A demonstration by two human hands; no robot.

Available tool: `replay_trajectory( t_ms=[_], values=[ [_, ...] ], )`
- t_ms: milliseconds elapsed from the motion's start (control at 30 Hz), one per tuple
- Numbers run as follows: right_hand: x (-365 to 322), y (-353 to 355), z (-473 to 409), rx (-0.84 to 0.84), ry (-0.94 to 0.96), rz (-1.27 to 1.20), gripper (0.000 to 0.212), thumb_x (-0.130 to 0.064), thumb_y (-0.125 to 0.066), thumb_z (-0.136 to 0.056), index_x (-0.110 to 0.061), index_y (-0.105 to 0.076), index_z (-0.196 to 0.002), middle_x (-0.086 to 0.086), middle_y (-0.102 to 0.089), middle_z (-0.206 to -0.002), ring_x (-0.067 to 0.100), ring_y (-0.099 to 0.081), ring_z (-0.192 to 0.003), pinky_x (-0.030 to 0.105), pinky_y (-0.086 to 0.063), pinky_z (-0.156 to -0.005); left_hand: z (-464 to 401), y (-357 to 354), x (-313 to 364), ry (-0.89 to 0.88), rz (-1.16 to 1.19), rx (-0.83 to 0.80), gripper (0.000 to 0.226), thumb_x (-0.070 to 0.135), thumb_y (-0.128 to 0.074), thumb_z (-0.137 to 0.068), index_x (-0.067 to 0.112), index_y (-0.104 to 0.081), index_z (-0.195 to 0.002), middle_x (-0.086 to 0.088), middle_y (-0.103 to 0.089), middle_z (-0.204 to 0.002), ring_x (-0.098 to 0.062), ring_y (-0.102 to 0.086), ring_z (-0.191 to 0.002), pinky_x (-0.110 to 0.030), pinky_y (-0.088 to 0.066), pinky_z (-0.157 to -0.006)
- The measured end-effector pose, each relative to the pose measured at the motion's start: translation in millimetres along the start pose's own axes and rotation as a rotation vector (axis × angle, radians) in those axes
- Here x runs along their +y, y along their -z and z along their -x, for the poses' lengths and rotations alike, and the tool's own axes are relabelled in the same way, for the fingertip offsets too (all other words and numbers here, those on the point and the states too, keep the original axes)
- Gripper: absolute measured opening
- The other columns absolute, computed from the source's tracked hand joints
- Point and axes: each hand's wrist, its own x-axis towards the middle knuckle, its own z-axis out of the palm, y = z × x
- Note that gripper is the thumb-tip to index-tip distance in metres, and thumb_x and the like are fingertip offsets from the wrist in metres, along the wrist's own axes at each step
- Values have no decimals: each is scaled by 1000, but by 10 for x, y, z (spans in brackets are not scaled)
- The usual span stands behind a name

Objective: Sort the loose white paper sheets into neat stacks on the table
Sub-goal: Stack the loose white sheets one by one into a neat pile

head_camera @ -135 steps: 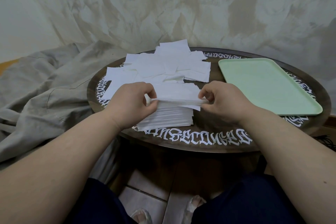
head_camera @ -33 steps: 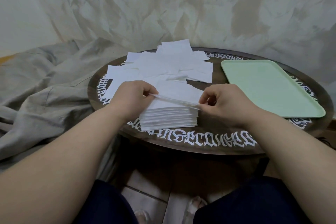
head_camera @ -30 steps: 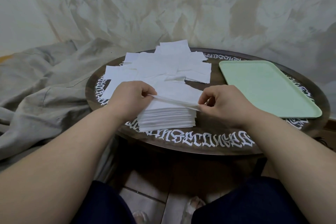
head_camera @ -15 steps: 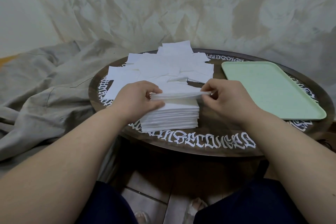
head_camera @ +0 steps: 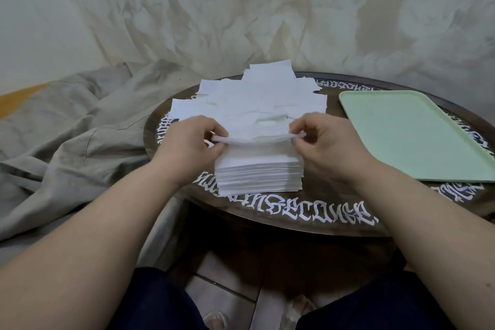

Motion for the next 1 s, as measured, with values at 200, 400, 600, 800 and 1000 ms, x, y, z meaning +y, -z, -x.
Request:
replay_trajectory(
  t_ms=[200, 400, 600, 800, 1000],
  values=[
    [-24, 34, 79, -68, -65, 36, 9, -14, -64, -83, -19, -69, -88, -10, -63, -79, 10, -57, -75, 20, -41, -68, 58, 87, 80, 72, -2, -139, 10, 16, -73, -76, 23, -67, -78, 15, -62, -74, 3, -58, -70, -20, -46, -75],
    [-17, 51, 112, -196, -51, 49, 7, -18, -69, -81, -22, -66, -87, -4, -65, -83, 13, -59, -78, 31, -50, -78, 97, 135, 48, 122, 17, -268, 22, 31, -83, -68, 27, -65, -81, 10, -60, -72, 3, -56, -60, -20, -44, -70],
    [35, 93, 106, -199, -115, 83, 36, -43, -79, -71, -23, -60, -94, -16, -54, -77, 6, -53, -74, 26, -43, -72, 99, 124, 18, 169, -17, -309, 32, 37, -83, -67, 28, -58, -84, 15, -55, -74, -4, -57, -73, -23, -38, -69],
    [26, 83, 104, -206, -103, 126, 31, -45, -76, -72, -23, -56, -81, -11, -60, -75, 9, -55, -72, 25, -43, -66, 97, 137, 17, 203, -26, -324, 34, 36, -84, -66, 22, -59, -83, 8, -65, -79, -6, -58, -67, -26, -47, -72],
    [-6, 39, 94, -218, -87, 133, 32, -47, -73, -75, -22, -57, -88, -11, -57, -76, 8, -53, -72, 29, -46, -70, 89, 145, 8, 216, -26, -337, 30, 33, -85, -66, 22, -62, -81, 6, -65, -79, -9, -59, -71, -28, -49, -74]
  ],
)
